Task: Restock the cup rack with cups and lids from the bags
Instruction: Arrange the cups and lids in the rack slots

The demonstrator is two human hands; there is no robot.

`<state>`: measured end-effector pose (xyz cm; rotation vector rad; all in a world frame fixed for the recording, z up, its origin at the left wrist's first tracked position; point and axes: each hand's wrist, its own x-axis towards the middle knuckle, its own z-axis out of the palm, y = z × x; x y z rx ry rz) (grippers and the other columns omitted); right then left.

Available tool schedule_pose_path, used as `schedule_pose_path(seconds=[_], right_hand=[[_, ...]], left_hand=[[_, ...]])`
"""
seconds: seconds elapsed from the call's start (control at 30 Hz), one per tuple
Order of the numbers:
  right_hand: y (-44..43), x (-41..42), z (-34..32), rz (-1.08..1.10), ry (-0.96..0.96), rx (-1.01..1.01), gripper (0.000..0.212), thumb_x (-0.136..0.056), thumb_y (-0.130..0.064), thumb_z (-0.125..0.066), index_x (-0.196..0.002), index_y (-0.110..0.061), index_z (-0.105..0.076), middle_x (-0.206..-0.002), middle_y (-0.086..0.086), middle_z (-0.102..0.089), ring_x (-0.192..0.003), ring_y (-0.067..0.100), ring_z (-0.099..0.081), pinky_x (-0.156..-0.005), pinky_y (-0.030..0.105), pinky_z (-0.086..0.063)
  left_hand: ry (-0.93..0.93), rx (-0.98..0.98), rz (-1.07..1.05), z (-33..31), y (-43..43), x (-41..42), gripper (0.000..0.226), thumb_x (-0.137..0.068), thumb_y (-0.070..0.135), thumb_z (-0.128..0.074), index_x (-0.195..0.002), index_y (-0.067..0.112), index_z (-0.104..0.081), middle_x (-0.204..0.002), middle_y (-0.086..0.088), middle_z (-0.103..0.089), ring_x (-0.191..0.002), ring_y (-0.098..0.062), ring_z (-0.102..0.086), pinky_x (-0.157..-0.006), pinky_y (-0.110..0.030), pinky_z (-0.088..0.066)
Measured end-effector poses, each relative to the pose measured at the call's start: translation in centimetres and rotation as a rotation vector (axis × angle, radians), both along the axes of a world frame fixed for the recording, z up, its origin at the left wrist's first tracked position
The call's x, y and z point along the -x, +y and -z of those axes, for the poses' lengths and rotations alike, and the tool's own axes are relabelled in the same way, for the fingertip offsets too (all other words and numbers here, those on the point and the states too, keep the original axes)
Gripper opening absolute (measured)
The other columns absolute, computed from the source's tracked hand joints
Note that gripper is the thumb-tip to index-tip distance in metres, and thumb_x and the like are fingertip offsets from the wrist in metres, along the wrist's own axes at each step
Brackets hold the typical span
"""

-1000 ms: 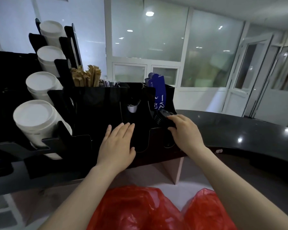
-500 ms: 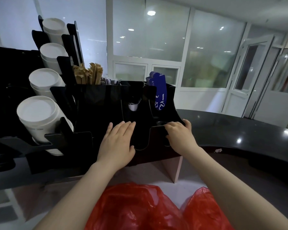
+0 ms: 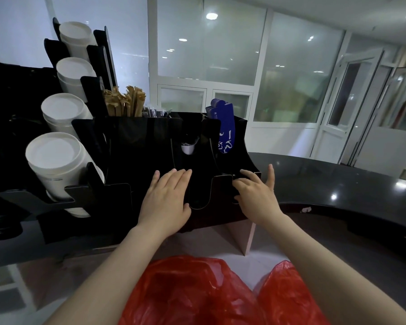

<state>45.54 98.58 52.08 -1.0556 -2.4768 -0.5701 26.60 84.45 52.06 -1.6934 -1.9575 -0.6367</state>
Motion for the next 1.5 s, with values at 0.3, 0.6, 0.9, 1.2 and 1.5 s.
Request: schedule_pose_path(seconds=[0.3, 0.6, 0.9, 1.2, 1.5], right_hand=[[-0.3, -0.1, 0.1, 0.008, -0.125, 0.023, 0.055, -0.09, -0.034, -0.051, -0.142, -0.019, -0.041, -0.149, -0.005, -0.041, -0.148, 0.021, -0.001, -0.092, 0.058, 0.038], [-4.9, -1.6, 0.1, -0.231, 0.288, 0.015, 0.036, -0.086, -0.011, -0.056, -0.121, -0.01, -0.065, -0.129, 0.004, -0.062, -0.135, 0.025, -0.042, -0.115, 0.047, -0.015], [-13.8, 1.8, 0.1, -0.494, 0.23, 0.083, 0.025, -0.083, -0.011, -0.063, -0.106, -0.012, -0.072, -0.113, 0.003, -0.07, -0.111, 0.024, -0.061, -0.095, 0.041, -0.047], [-22.2, 10.2, -1.1, -0.65, 0.279, 0.136, 0.023, -0.082, -0.013, -0.066, -0.105, -0.014, -0.073, -0.105, -0.001, -0.071, -0.1, 0.021, -0.064, -0.087, 0.037, -0.051], [-29.6, 19.4, -1.7, -0.664, 0.346, 0.273, 0.028, -0.085, -0.009, -0.064, -0.112, -0.013, -0.07, -0.111, 0.002, -0.069, -0.102, 0.024, -0.063, -0.087, 0.035, -0.052]], left_hand=[[0.017, 0.031, -0.003, -0.1, -0.2, 0.1, 0.077, -0.086, 0.03, -0.055, -0.151, 0.021, -0.014, -0.155, 0.004, -0.024, -0.144, -0.014, -0.014, -0.113, -0.033, 0.01], [0.077, 0.161, 0.0, -0.3, -3.5, -0.4, 0.08, -0.092, 0.037, -0.046, -0.151, 0.017, 0.003, -0.16, -0.002, 0.004, -0.146, -0.015, 0.009, -0.114, -0.033, 0.01], [0.182, 0.051, 0.157, 1.4, -11.9, -0.9, 0.06, -0.072, 0.014, -0.073, -0.129, 0.009, -0.058, -0.139, -0.011, -0.051, -0.131, -0.027, -0.045, -0.11, -0.05, -0.031], [0.132, -0.041, 0.015, 1.4, -20.7, 7.4, 0.044, -0.082, 0.019, -0.037, -0.114, 0.01, -0.066, -0.135, -0.01, -0.055, -0.13, -0.027, -0.046, -0.11, -0.052, -0.029], [0.022, -0.126, -0.134, 1.6, -28.1, 16.5, 0.04, -0.08, 0.01, -0.054, -0.119, 0.004, -0.061, -0.136, -0.017, -0.052, -0.131, -0.034, -0.044, -0.108, -0.054, -0.029]])
